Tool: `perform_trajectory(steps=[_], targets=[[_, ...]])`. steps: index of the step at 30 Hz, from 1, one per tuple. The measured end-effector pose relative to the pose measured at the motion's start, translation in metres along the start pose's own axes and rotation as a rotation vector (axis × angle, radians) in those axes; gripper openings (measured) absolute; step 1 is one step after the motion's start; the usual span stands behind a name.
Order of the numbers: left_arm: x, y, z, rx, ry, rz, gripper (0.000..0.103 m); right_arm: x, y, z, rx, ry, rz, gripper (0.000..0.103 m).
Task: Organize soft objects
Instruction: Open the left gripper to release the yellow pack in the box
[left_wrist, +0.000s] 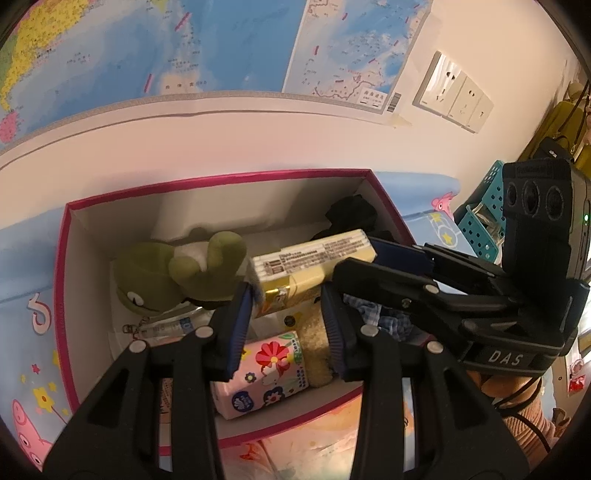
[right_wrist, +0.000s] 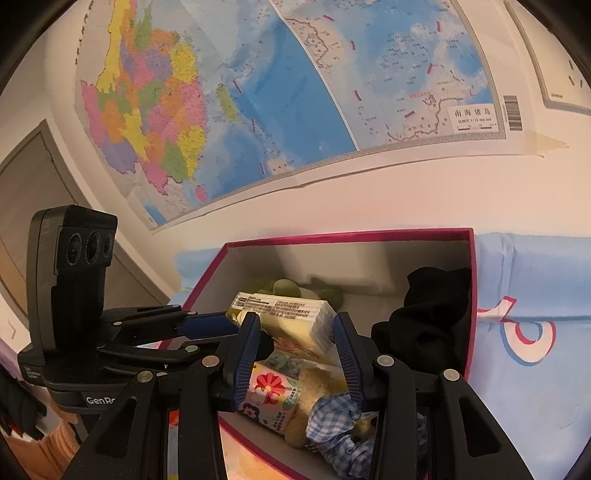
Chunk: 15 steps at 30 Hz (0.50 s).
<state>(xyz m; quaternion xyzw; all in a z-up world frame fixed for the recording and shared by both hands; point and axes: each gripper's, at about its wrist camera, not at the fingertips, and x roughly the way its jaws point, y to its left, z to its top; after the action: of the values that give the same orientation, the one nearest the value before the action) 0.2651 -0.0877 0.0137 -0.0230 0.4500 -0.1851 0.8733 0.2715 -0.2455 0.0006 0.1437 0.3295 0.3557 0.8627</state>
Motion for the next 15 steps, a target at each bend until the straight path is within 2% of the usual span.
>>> perform_trajectory(steps=[7,9,15], targets=[[-0.001,0.003,0.000,-0.023,-0.004,0.002,0.040,0.003,0.000,0.001,0.002,-0.002,-0.020,0.043],[-0.003,0.004,0.000,-0.030,-0.015,0.005,0.040,0.003,0.000,0.001,0.002,-0.004,-0.029,0.049],[-0.019,0.007,-0.008,-0.020,-0.069,0.021,0.040,-0.005,0.001,-0.004,-0.006,-0.012,-0.040,0.052]])
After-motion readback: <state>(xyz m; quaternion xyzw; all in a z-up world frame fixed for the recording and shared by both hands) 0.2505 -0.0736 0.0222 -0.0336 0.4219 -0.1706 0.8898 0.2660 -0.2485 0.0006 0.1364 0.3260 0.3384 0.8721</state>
